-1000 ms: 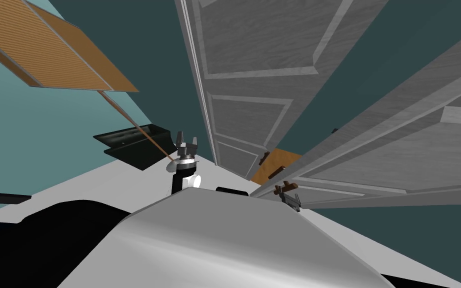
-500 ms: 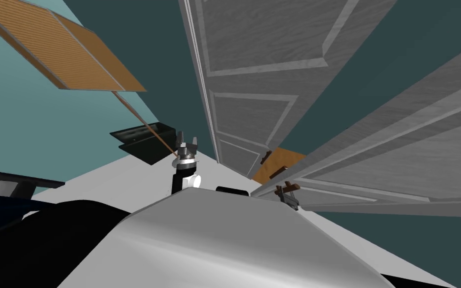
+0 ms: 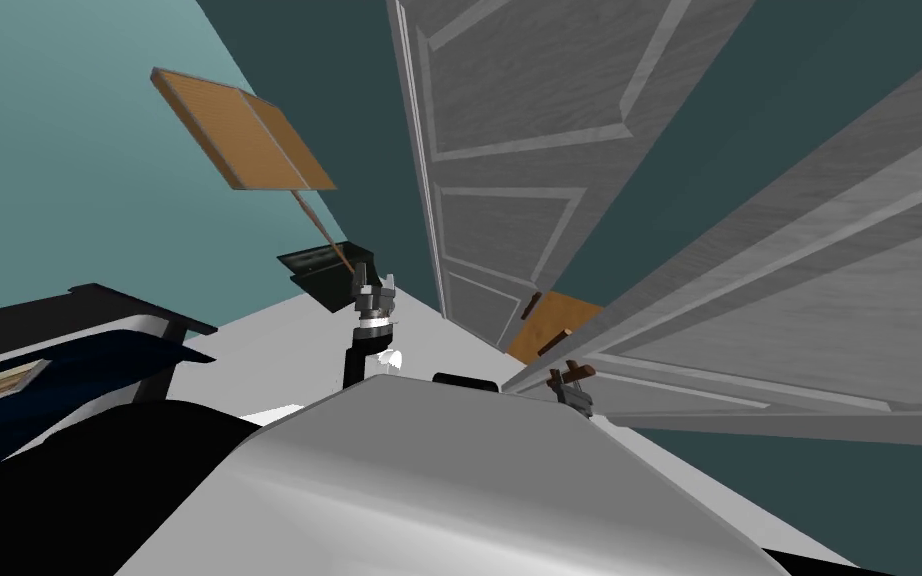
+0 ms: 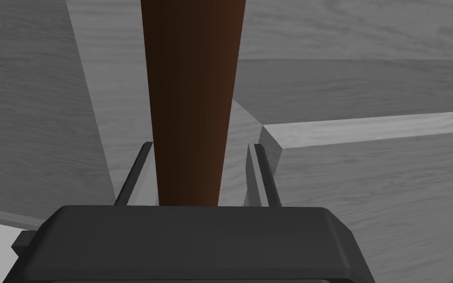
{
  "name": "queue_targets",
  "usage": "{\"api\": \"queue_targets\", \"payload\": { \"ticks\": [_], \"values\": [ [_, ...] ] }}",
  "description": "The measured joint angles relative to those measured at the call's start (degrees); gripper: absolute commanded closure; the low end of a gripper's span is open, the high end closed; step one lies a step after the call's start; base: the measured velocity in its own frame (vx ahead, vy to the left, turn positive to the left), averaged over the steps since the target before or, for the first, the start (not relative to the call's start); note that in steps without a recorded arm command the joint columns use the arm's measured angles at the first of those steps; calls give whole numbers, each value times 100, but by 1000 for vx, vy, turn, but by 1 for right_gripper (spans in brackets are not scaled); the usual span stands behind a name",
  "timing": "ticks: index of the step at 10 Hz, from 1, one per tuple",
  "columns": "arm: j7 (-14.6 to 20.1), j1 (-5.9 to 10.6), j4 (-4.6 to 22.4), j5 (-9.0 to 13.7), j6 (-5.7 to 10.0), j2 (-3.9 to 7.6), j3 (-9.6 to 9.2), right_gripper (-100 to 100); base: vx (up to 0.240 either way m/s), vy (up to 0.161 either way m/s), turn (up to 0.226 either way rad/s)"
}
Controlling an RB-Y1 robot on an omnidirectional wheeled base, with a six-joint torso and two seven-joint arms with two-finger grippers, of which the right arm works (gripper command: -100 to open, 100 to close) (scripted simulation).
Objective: Pull the door open
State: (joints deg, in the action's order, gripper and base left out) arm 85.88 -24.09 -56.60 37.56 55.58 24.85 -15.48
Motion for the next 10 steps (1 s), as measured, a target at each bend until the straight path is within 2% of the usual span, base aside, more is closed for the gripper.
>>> {"api": "queue_targets", "payload": {
  "ticks": [7,8,10],
  "values": [
    [624,97,116,-373,480,390,-580,100,-213,-79,207],
    [705,96,113,-418,545,448,-649,100,-85,-15,47],
    [747,96,162,-446,567,469,-696,100,-183,-33,155]
  ]
}}
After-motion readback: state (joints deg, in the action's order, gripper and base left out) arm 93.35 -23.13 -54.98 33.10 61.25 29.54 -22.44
